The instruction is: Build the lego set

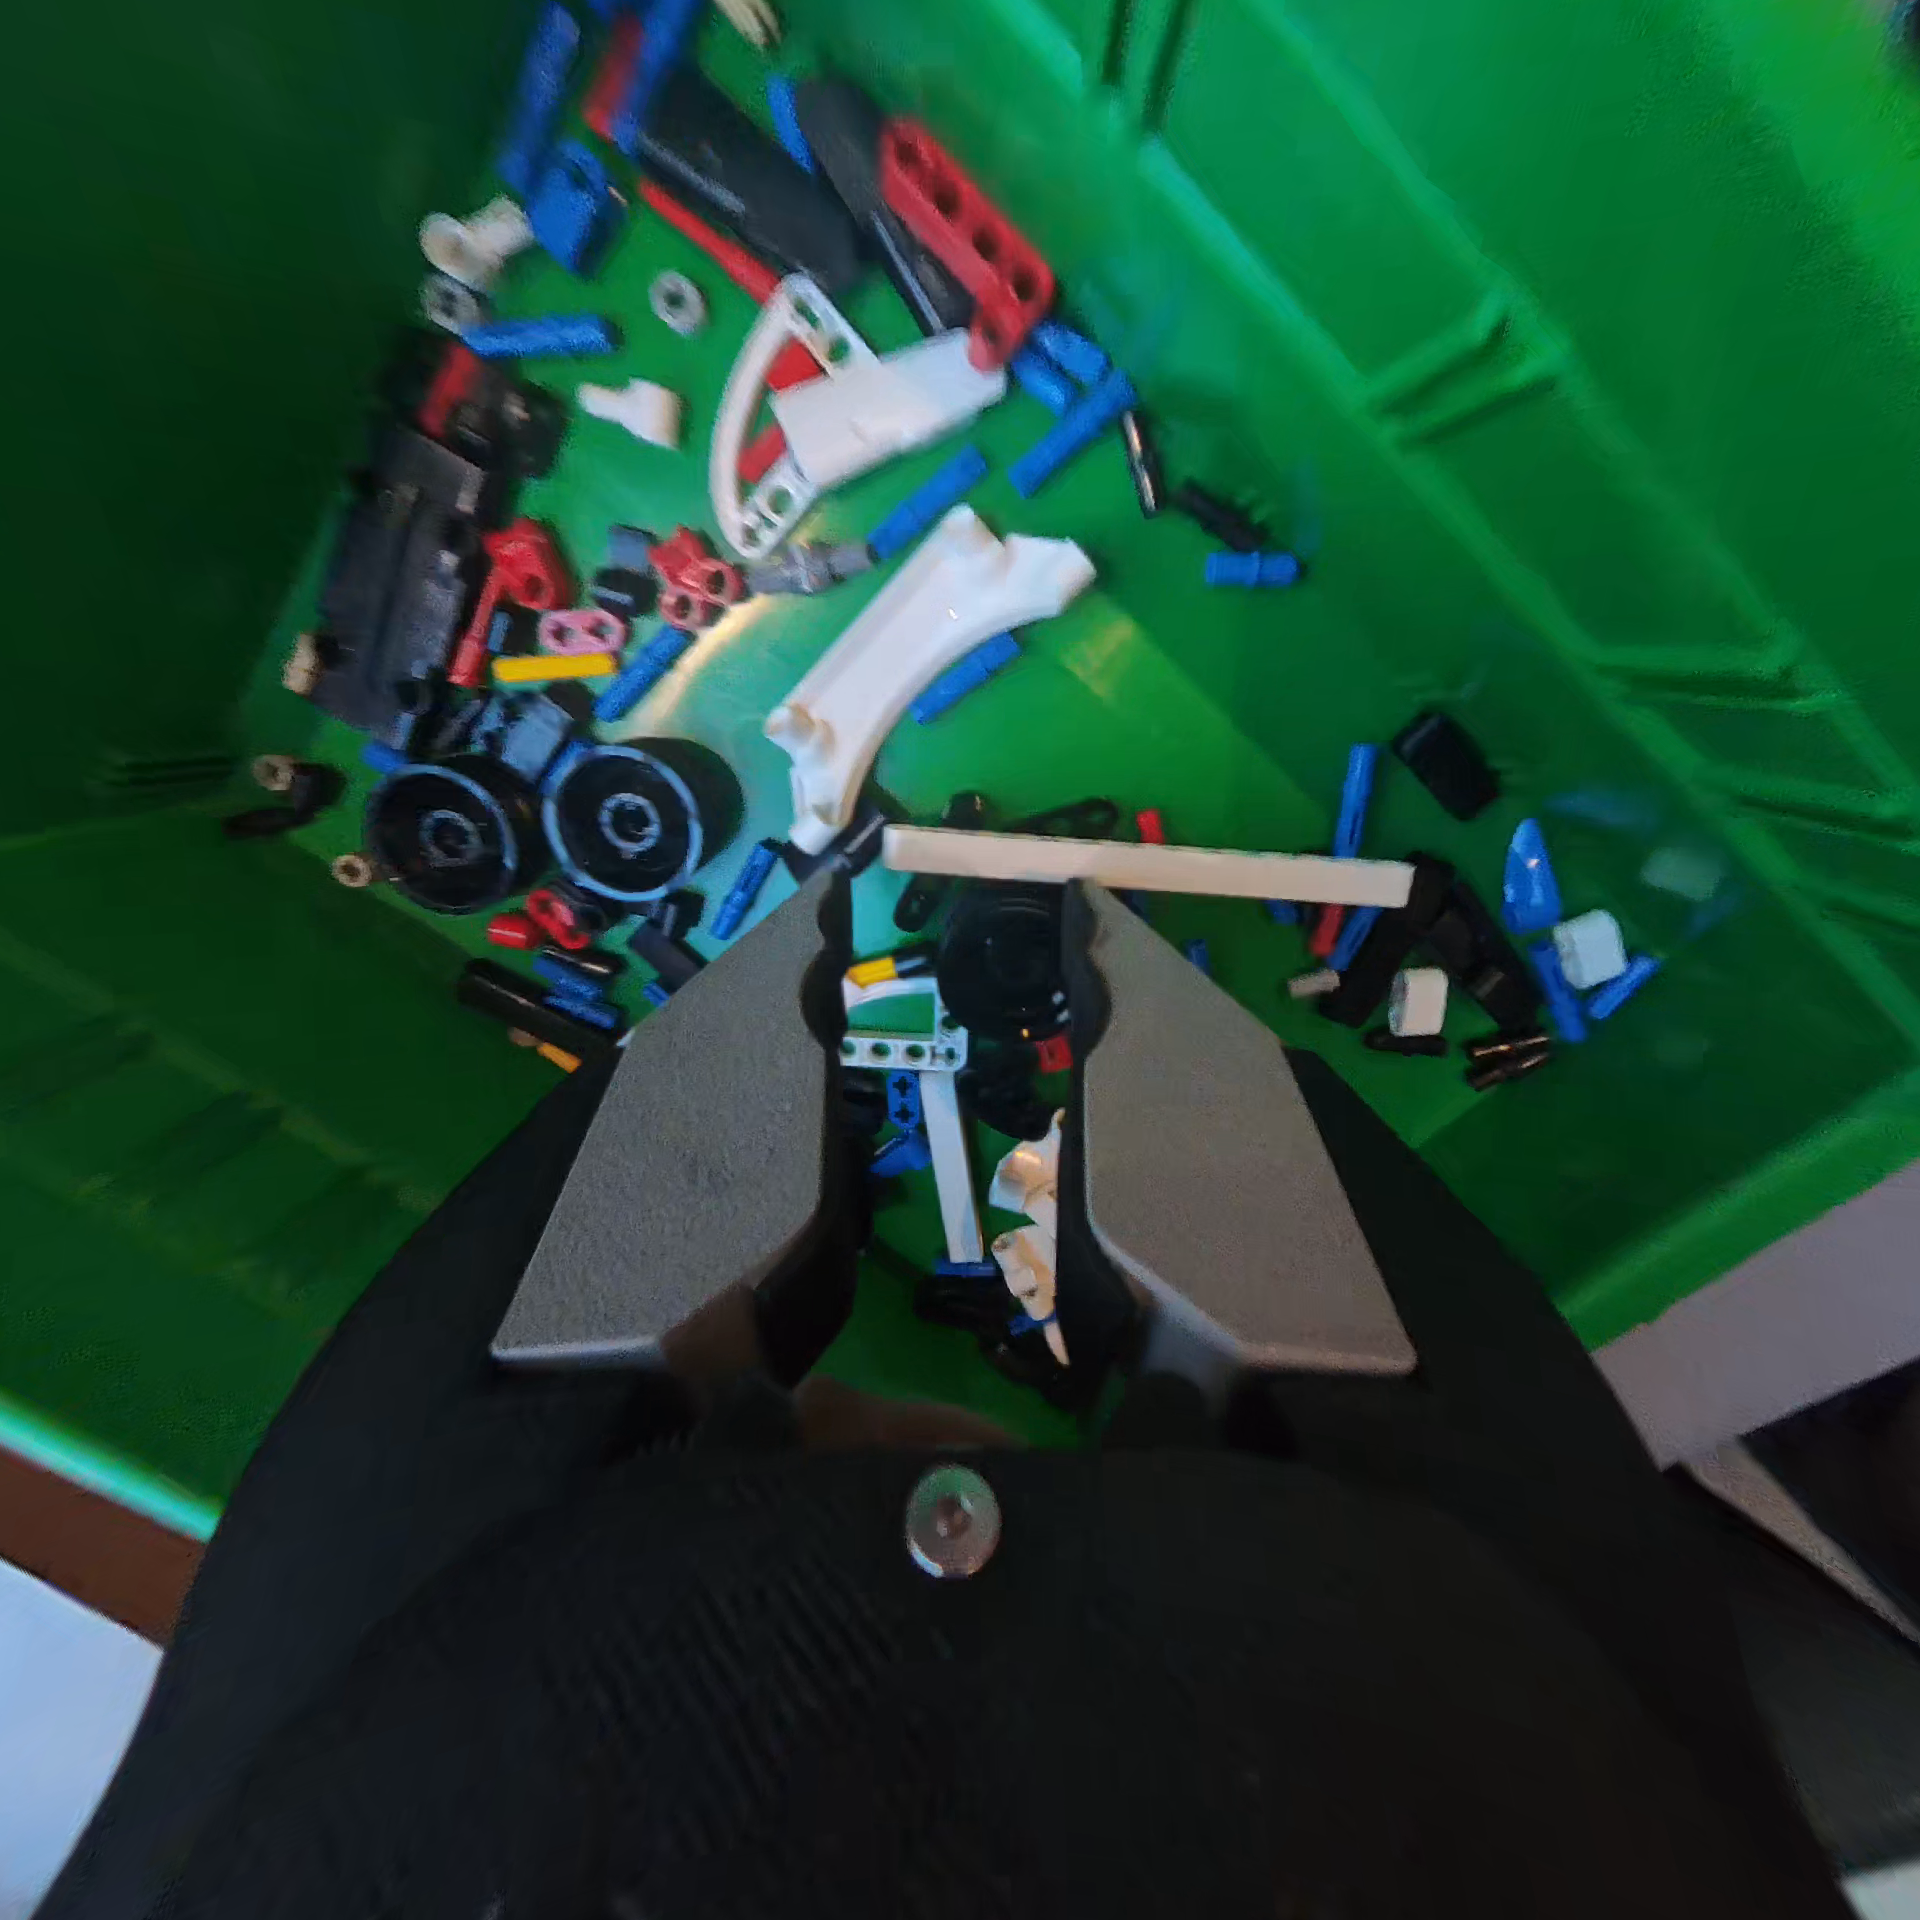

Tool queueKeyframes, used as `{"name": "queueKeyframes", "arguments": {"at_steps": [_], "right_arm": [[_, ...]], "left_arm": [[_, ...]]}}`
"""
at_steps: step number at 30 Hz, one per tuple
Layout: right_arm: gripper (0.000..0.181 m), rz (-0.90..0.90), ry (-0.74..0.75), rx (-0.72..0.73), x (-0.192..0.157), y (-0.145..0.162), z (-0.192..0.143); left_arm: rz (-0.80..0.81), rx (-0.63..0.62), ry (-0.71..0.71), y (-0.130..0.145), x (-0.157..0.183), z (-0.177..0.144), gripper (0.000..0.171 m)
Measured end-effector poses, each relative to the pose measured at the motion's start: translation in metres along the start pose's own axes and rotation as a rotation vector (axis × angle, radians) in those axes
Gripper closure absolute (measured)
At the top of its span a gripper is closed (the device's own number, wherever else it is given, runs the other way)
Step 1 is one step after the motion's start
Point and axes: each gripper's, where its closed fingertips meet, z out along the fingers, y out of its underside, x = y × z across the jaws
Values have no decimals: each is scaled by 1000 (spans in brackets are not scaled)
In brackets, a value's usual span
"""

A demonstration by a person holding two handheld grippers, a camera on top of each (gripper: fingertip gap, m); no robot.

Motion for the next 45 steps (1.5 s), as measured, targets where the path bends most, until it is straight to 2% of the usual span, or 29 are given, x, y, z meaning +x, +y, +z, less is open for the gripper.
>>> {"name": "queueKeyframes", "arguments": {"at_steps": [2,3,5,6,8,11,17,20,24,29,38,41,45], "right_arm": [[176,2,-2,3,0,0,0],[176,2,-2,4,0,-1,0],[176,-1,-1,5,0,-1,-1],[176,-3,0,5,0,-1,-1],[176,-9,4,6,-1,-1,-1],[176,-21,5,4,-2,0,-1],[176,-38,-2,-8,-4,1,1],[176,-36,-4,-7,-4,1,0],[176,-29,-4,3,-4,0,-1],[176,-33,0,8,-4,-1,-1],[176,-37,2,2,-4,0,-1],[176,-32,0,-2,-4,0,0],[176,-23,-4,-2,-3,0,0]], "left_arm": [[32,-17,38,-1,12,8,137],[51,27,113,-10,27,7,137],[101,234,333,-42,66,-19,139],[69,316,354,-55,66,-34,146],[-41,398,247,-71,38,-51,140],[-78,384,66,-62,1,-63,140],[-168,353,-2,-37,-26,-75,137],[-176,355,5,-34,-26,-76,137],[-162,425,34,-46,-18,-87,138],[-180,496,-71,-59,-35,-108,138],[-172,569,3,-70,-17,-123,138],[-154,585,-39,-71,-19,-130,138],[-147,602,-25,-75,-16,-138,138]]}}
